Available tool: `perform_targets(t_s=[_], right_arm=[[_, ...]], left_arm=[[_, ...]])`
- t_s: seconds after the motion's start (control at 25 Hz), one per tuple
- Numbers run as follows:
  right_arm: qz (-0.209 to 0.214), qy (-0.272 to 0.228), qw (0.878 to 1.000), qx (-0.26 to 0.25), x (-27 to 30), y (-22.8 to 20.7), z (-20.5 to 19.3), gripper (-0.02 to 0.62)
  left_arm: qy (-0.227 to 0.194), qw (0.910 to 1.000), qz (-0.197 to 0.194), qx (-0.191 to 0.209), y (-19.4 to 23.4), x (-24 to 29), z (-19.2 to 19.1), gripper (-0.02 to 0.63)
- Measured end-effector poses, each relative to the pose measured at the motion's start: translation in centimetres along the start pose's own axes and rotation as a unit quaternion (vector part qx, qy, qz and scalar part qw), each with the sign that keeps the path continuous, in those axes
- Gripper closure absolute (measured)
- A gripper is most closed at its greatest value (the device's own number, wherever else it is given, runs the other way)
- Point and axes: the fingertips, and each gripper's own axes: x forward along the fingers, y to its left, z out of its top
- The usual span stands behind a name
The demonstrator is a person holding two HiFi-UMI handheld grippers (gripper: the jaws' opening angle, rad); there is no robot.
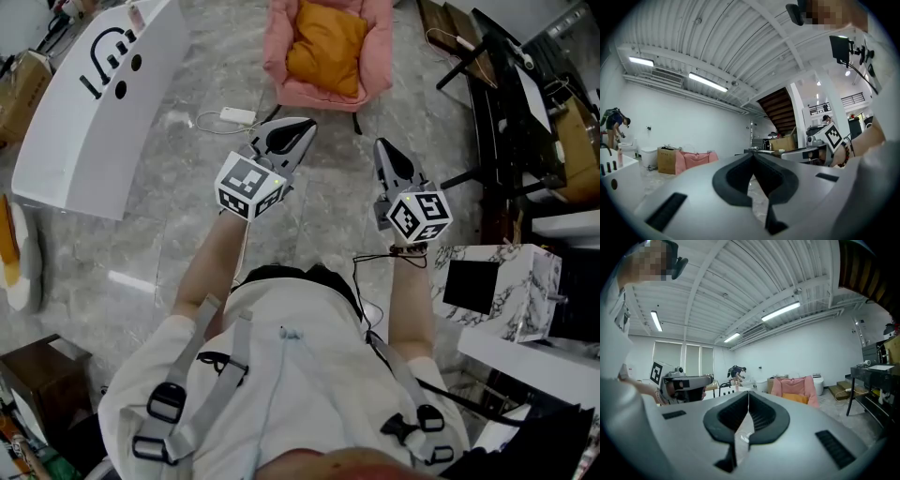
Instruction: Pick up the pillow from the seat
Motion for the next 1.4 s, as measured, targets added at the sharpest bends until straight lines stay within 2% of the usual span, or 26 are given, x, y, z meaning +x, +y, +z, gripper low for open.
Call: perform_targets(t_s=[0.2,0.4,0.44,0.52,0.64,0.72,1.04,1.4], right_arm=[[-0.004,0.002,1.0,0.007,0.7,0.4,-0.5,0.58],[-0.007,0.002,1.0,0.019,1.8,-1.4,-0.8,0.575],[-0.007,0.002,1.0,0.021,2.1,-1.9,-1.0,0.558],[-0.004,0.007,1.0,0.025,2.9,-2.9,-1.4,0.436],[0.004,0.011,0.999,0.031,4.3,-4.5,-1.7,0.422],[0.01,0.011,0.999,0.036,5.3,-5.8,-1.6,0.367],[0.021,0.026,0.999,0.042,9.3,-12.5,-1.8,0.367],[0.05,0.053,0.996,0.046,13.8,-19.3,-2.1,0.314]], left_arm=[[0.004,1.0,-0.001,-0.004,0.7,-0.4,-0.4,0.598],[0.009,0.9999,-0.003,-0.01,1.6,0.8,-1.1,0.58],[0.011,0.9999,-0.005,-0.01,1.8,1.2,-1.3,0.565],[0.017,0.9998,-0.007,-0.01,2.2,2.1,-1.9,0.528],[0.028,0.9994,-0.004,-0.017,3.4,3.5,-2.8,0.489],[0.033,0.999,-0.004,-0.03,4.2,4.7,-3.2,0.4],[0.057,0.9979,-0.003,-0.031,6.9,11.2,-5.1,0.376],[0.068,0.9963,0.021,-0.048,10.4,18.2,-6.5,0.3]])
